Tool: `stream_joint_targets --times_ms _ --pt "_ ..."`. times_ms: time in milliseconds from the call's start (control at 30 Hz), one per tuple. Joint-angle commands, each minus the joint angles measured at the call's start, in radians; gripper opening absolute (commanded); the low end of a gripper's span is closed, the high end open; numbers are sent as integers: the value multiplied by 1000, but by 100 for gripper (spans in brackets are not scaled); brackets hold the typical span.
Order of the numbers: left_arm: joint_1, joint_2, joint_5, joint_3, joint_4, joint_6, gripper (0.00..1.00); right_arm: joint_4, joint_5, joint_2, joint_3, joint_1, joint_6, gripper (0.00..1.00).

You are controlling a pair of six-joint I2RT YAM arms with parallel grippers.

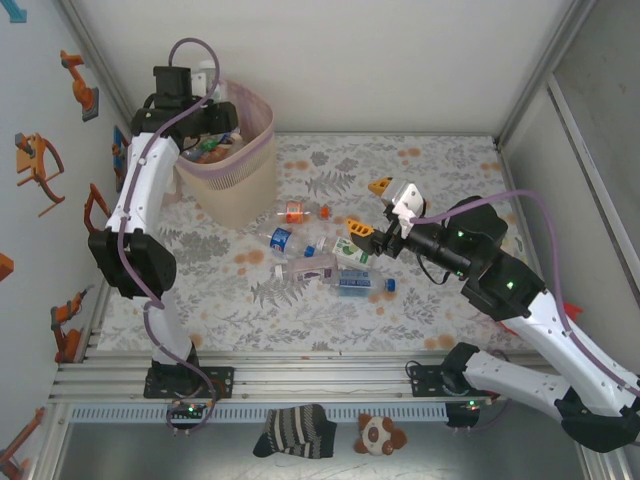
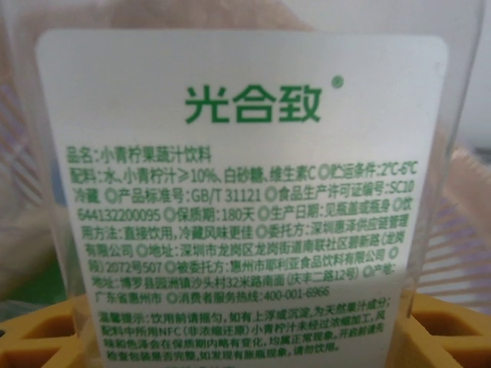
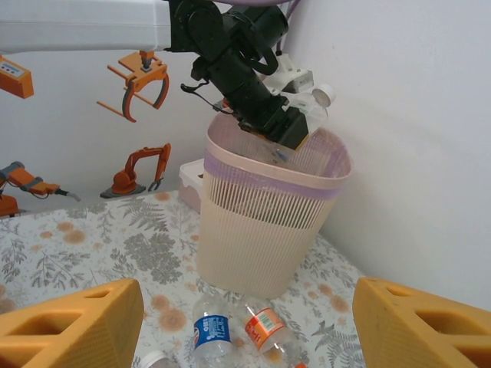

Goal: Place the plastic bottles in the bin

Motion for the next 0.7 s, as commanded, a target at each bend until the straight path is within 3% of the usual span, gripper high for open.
stream_joint_targets --times_ms 0,100,333,667 --pt "-1 4 58 14 67 -272 52 24 13 -3 24 1 0 71" --pt "-4 20 4 35 59 -421 48 17 16 0 26 1 -3 71" --pt "-17 74 0 53 80 -640 47 9 25 -20 19 1 3 71" --pt "-44 178 -14 161 20 -713 53 0 33 -32 15 1 2 71"
